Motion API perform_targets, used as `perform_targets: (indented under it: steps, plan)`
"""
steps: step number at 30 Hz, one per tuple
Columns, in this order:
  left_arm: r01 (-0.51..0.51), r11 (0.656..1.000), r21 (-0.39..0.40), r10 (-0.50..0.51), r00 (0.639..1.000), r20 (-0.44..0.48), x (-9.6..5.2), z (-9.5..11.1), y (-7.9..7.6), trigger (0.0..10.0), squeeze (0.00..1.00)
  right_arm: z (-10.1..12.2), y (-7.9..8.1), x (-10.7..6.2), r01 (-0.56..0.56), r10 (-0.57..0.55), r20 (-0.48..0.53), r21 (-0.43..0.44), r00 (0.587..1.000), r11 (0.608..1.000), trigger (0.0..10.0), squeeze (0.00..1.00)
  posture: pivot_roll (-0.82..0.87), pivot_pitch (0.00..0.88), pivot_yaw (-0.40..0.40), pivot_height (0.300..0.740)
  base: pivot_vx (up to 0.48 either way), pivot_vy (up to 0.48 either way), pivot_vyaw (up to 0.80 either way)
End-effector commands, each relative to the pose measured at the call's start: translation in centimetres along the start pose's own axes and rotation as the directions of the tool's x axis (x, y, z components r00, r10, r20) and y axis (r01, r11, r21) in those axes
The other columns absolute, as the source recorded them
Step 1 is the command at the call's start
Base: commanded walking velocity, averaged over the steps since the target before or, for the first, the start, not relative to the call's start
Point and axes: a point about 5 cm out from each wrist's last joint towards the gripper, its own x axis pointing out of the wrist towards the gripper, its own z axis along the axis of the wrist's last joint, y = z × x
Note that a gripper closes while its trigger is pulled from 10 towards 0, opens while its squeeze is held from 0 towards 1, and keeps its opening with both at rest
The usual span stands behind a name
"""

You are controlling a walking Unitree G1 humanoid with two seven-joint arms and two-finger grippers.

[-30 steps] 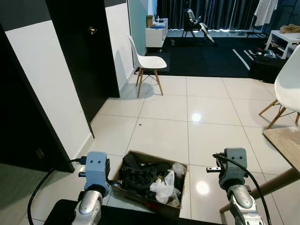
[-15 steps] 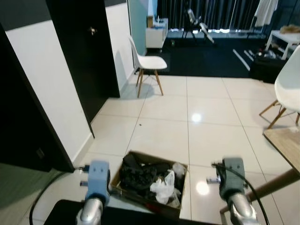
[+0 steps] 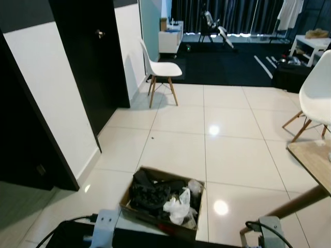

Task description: Restocking fridge

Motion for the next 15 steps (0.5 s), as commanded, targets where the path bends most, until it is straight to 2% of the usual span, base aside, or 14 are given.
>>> perform_targets:
  steps: [1,7,11,15]
  plan:
    - [-0.011,0.999,0.038,0.012,1.0,-0.018,-0.1,-0.6,0.7,10.0,0.0,-0.6,0.1,-0.2,-0.009,0.008,-0.024,-0.03,1.0,1.0,10.0,0.0,-0.02,0.017,-0.018,0.74,0.0,0.0,0.0]
    - [-0.026,0.999,0.04,0.027,0.999,-0.044,-0.5,-1.4,1.3,10.0,0.0,-0.9,0.6,-0.4,-0.029,0.028,-0.018,-0.031,0.999,0.999,10.0,0.0,-0.02,0.018,-0.013,0.74,0.0,0.0,0.0]
    - [0.067,0.983,0.171,-0.04,0.987,-0.157,-1.0,-3.5,0.5,10.0,0.0,-1.0,1.2,-0.4,-0.052,0.05,-0.025,-0.052,0.998,0.997,10.0,0.0,-0.02,0.018,-0.008,0.74,0.0,0.0,0.0]
    - [0.083,0.979,0.184,-0.048,0.981,-0.189,-1.2,-4.2,0.5,10.0,0.0,-1.3,1.3,-0.5,-0.056,0.053,-0.038,-0.067,0.998,0.996,10.0,0.0,-0.02,0.023,-0.007,0.74,0.0,0.0,0.0]
